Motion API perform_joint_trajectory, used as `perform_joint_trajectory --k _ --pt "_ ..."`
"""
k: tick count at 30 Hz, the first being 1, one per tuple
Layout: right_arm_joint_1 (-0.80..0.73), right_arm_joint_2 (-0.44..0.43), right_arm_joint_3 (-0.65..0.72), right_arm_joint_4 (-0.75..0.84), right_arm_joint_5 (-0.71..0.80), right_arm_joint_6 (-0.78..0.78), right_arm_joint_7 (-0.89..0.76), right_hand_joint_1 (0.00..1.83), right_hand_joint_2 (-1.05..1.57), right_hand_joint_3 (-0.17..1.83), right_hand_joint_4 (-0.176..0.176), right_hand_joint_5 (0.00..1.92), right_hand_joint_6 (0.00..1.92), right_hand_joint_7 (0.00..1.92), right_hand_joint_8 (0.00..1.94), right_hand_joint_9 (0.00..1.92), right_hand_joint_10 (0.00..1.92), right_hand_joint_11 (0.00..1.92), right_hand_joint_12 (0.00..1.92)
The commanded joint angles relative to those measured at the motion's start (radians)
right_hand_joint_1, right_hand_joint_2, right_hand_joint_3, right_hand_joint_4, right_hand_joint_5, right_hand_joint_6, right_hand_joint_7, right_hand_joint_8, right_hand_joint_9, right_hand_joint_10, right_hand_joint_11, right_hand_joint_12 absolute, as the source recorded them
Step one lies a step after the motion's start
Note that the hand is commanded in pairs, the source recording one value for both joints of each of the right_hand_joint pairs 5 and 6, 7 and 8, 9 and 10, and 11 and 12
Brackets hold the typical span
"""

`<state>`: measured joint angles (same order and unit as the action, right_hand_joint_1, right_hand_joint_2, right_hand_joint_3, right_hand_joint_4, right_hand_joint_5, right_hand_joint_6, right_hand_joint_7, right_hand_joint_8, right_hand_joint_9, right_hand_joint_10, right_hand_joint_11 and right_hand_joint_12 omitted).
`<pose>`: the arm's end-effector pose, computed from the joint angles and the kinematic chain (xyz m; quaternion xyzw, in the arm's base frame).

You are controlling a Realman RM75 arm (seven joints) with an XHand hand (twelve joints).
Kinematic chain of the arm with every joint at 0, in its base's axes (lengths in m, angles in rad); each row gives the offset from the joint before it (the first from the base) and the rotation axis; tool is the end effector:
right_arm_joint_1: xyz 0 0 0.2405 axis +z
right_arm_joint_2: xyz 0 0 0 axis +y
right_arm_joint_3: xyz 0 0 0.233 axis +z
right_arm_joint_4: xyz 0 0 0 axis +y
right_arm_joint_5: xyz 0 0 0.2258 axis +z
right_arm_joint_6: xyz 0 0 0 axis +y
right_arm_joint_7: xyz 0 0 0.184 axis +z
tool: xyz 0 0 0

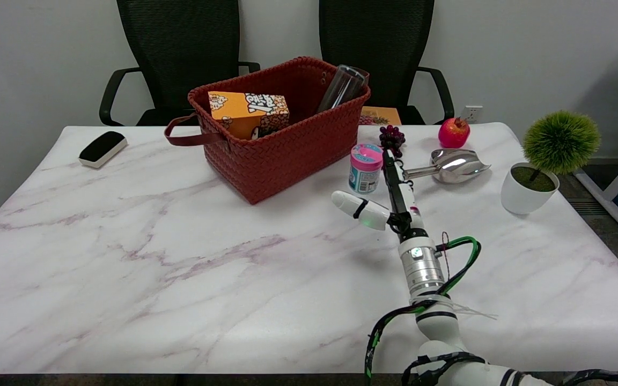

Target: Pick up the pink gum jar.

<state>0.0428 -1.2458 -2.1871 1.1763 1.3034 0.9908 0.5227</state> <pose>-0.3090 -0.3582 0.2840 0.4974 -0.3185 0.5272 0.6109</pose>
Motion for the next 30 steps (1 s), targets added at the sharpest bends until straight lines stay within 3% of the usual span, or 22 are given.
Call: perform_joint_trajectory --k 1,30 --pt "0.02 0.004 0.043 -0.026 0.032 -0.062 0.004 0.85 0.52 0.05 0.0 0.0 0.0 0.0 0.0 0.0 0.0 0.0 0.0" --pt "0.062 0.025 0.105 -0.022 0.032 -0.184 0.004 0.86 0.45 0.06 0.0 0.0 0.0 0.0 0.0 0.0 0.0 0.0 0.0"
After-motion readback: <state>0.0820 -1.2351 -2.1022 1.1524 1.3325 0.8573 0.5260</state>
